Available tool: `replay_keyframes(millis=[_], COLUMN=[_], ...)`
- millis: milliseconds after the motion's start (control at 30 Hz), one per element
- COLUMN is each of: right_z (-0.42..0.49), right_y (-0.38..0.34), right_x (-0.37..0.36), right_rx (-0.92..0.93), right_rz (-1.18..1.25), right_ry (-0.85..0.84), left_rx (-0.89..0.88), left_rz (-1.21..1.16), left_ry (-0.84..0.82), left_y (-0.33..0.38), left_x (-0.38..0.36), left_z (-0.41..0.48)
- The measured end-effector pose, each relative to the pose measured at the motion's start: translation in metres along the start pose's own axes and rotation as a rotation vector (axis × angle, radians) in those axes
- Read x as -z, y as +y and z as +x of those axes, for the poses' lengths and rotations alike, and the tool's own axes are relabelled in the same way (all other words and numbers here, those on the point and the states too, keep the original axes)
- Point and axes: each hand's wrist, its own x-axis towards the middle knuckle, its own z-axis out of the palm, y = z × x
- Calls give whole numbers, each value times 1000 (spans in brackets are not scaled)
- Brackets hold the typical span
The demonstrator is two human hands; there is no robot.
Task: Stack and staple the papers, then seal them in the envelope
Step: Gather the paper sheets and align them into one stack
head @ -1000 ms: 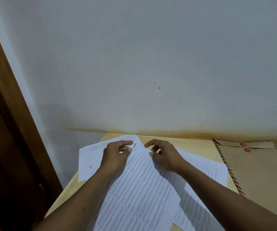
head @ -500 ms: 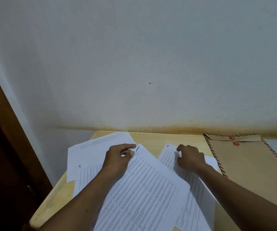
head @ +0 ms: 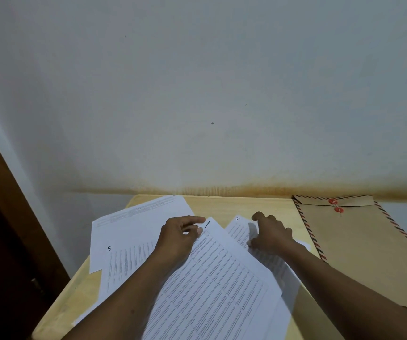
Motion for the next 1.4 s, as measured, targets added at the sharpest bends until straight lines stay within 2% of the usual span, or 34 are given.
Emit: replay_keyframes(millis=[700, 967, 1100, 1233, 1400], right_z=[-7, -10, -7, -8, -13], right_y=[5, 6, 9, 9, 11], right_x=[-1, -2, 6, 26, 51], right_rx=[52, 73, 102, 205, 218], right_rz=[-82, 13, 177, 405, 694], right_ry=[70, 53, 1, -62, -124], left_rx=[26, 51, 36, 21, -6], left_rz=[11, -12, 5, -24, -119], left_ry=[-14, -31, -9, 23, 57], left_y=[-10, -5, -3, 2, 8], left_x=[-16, -30, -31, -28, -28], left_z=[2, 4, 2, 6, 10])
